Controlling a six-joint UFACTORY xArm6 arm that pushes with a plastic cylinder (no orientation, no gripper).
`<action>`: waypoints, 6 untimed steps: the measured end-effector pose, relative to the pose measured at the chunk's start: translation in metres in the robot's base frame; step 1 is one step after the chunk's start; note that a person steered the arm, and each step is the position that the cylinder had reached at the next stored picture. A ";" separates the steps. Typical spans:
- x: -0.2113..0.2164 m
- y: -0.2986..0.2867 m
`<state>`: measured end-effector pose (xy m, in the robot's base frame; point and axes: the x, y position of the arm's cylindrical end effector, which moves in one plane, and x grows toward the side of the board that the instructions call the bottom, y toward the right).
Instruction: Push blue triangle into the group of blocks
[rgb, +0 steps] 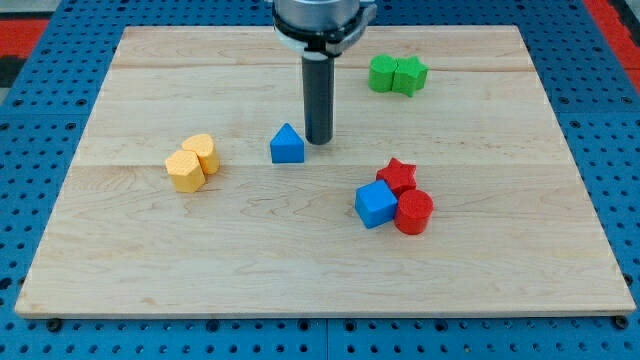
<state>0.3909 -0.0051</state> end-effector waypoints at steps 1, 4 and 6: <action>-0.037 -0.006; 0.028 -0.060; 0.038 0.017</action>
<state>0.4291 0.0124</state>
